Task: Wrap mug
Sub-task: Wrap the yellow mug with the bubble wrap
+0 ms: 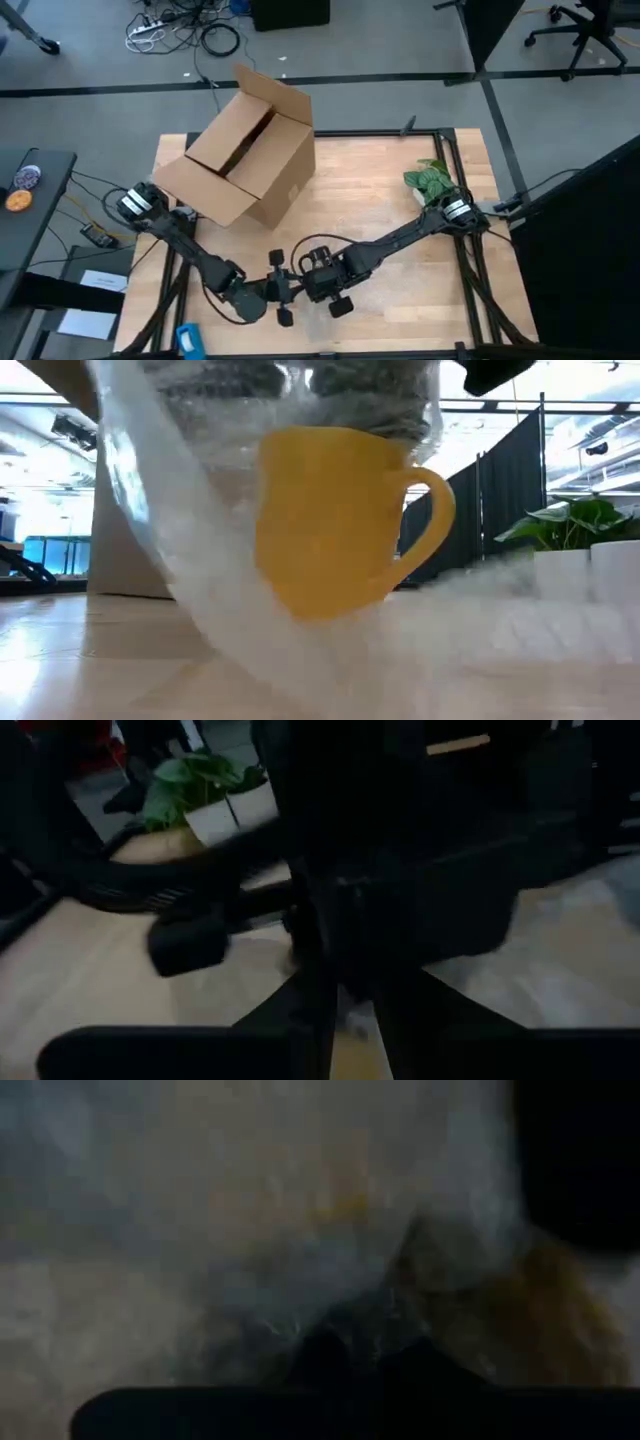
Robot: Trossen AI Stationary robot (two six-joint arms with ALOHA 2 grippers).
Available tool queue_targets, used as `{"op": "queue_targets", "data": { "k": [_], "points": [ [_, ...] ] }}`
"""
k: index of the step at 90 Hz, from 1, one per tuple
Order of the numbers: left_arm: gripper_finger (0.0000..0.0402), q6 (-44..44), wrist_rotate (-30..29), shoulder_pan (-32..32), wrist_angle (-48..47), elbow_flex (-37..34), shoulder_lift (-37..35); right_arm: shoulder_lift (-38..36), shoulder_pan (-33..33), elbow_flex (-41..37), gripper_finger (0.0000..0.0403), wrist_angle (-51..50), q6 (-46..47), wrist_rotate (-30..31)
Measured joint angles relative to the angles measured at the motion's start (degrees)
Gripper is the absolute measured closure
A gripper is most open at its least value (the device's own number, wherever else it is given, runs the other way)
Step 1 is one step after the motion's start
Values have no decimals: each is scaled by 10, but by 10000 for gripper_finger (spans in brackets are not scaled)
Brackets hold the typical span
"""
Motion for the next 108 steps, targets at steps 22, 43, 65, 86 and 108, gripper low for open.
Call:
{"op": "queue_targets", "data": {
  "k": [22, 43, 65, 86, 108],
  "points": [
    [353, -11, 67, 34, 29, 0, 43, -8, 2, 23, 361, -40, -2, 11],
    [353, -16, 75, 49, 32, 0, 47, -14, 9, 93, 309, -153, 5, 50],
    [353, -16, 75, 51, 31, 0, 48, -17, 30, 208, 284, -246, 15, 69],
    [353, -18, 75, 52, 30, 0, 48, -17, 77, 227, 286, -284, 81, 0],
    [353, -16, 75, 52, 39, -1, 49, -13, 78, 146, 293, -267, 109, 80]
  ]
}}
